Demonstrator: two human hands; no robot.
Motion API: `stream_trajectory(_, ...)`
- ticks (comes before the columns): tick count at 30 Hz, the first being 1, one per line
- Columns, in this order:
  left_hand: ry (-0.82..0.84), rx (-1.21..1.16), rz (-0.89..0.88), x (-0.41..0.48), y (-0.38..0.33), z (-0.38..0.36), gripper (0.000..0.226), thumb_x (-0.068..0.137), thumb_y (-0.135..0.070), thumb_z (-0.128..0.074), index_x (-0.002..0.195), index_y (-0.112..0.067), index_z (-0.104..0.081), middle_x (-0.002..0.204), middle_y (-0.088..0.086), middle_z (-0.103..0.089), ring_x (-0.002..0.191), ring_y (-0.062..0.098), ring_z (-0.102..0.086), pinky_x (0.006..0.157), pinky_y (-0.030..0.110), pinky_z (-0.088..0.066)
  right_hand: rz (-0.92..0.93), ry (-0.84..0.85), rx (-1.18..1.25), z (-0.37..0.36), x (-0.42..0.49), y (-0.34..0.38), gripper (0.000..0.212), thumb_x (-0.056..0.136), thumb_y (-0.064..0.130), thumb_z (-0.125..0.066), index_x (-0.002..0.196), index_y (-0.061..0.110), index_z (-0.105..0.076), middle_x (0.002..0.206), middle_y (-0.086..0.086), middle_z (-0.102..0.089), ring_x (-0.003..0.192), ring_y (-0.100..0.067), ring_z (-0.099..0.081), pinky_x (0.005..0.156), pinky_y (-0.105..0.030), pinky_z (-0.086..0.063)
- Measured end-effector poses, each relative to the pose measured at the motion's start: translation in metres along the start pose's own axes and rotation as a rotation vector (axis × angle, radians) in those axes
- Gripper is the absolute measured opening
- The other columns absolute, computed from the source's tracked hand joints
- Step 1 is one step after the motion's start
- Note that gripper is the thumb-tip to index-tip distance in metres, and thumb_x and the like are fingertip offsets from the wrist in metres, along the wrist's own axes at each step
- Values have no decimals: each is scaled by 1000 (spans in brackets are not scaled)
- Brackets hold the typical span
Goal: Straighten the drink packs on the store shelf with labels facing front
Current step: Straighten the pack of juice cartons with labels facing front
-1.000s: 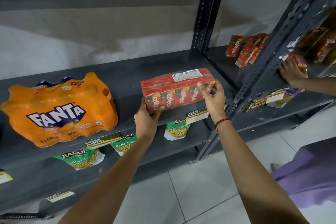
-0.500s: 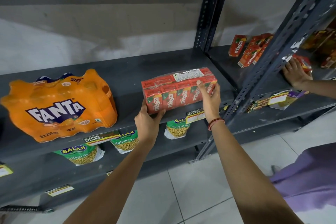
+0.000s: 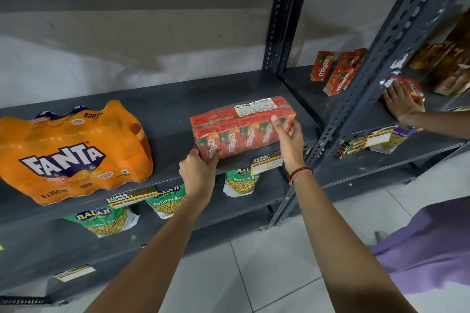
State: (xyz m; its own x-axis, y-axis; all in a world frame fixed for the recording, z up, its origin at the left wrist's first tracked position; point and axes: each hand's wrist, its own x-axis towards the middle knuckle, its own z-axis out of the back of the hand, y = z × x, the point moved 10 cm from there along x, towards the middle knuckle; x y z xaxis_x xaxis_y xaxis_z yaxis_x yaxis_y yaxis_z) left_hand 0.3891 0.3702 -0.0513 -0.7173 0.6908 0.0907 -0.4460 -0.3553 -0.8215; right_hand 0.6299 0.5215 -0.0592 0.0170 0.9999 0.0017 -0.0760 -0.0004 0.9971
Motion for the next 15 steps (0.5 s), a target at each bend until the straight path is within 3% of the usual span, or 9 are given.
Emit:
stream_trajectory(3,29,15,-31,-5,-12,-10,33,78,-34,-71,92,-5,-64,84,9,-72,78,30,-65,74,44,-52,-4,-41,0,15,5,-3,70,72,64,-64,129,28,-45,125,7,-55,115,-11,-50,96,-28,-37)
stream_trajectory(7,60,-2,-50,-9,-27,-24,30,80,-29,-71,94,-4,-64,88,10,-72,81,31,-64,74,39,-48,-63,-52,-20,30,14,-8,93,73,67,-60,145,21,-25,151,-3,-33,136,-21,-33,111,-41,-27)
stream_trajectory(15,49,17,-74,-13,-43,-37,31,82,-29,-68,95,-1,-62,89,14,-71,81,33,-65,69,35,-45,-57,-46,-20,41,28,0,76,81,56,-60,142,21,-32,142,-2,-44,124,-16,-43,101,-32,-30)
